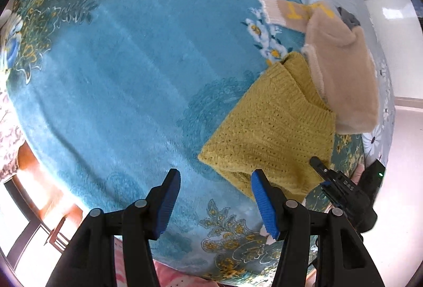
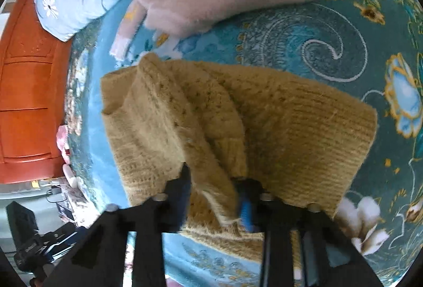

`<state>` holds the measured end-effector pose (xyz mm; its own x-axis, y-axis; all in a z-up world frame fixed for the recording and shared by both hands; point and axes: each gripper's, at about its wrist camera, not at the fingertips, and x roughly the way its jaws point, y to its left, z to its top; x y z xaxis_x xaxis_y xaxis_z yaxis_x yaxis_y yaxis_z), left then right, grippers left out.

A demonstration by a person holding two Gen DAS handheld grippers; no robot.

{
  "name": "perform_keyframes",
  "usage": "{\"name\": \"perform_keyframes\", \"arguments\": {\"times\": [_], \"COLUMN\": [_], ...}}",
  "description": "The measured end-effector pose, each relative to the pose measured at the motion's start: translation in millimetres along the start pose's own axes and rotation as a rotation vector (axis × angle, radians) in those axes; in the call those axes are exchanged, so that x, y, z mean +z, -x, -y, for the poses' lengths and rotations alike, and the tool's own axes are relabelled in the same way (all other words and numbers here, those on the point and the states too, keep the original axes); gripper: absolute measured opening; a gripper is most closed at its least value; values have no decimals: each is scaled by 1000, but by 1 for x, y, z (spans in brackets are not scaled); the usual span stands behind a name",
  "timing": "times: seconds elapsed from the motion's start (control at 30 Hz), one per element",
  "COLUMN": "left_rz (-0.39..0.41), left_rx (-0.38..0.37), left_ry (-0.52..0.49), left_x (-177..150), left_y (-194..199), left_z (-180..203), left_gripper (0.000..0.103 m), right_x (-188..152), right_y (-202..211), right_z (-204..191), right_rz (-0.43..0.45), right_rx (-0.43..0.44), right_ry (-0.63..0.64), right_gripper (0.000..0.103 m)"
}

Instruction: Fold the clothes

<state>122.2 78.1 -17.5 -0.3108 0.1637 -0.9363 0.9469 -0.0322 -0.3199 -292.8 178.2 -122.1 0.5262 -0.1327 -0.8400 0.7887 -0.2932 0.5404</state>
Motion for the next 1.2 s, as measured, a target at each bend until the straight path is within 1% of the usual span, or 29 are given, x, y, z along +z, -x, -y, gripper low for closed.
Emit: {"name": "perform_keyframes", "arguments": {"times": [0.07,0.2,0.33,0.43,0.47,0.53,0.67,0.7,0.73,0.8,0.9,0.93,1.07,1.13,1.2], "left_rz": [-11,-21,-23,-29,-33,-40,-51,-52,-54,-60,-70,-73,-87,-92,-101], "left_rx": [3,-6,-23,-24,-24,-23,-10,-7,-4,3,5,4,8,16,32], "left_ry": [-10,-29,-63,-72,-67,-55,-47,-47,-47,-45,-57,-65,-125,-155,-173], "left_x": [-1,-1,1,1,1,-1,-4,-5,-7,-8,-8,-8,-6,-6,-2], "left_y": [-2,-6,-8,-12,-13,-16,-21,-22,-23,-27,-34,-36,-40,-41,-45], "left_z": [6,18,29,31,29,26,22,21,21,22,30,35,55,61,64], "left_gripper": [60,60,60,60,60,60,60,60,60,60,60,60,60,60,60], "right_x": [-3,-11,-20,-33,-35,-43,-47,-46,-46,-43,-35,-32,-30,-33,-37], "right_y": [6,28,57,71,69,64,30,26,23,25,29,29,23,20,19], "right_z": [-1,-6,-13,-2,4,28,81,86,89,82,60,58,75,84,87], "right_rz": [6,21,55,86,89,78,-2,-8,-6,3,10,9,-13,-21,-32], "right_rx": [36,114,226,253,248,210,91,90,104,133,116,108,45,63,62], "right_ry": [0,-3,-27,-58,-75,-132,-278,-300,-319,-299,-195,-189,-240,-280,-284], "right_gripper": [16,14,14,14,14,14,14,14,14,14,14,14,14,14,14]}}
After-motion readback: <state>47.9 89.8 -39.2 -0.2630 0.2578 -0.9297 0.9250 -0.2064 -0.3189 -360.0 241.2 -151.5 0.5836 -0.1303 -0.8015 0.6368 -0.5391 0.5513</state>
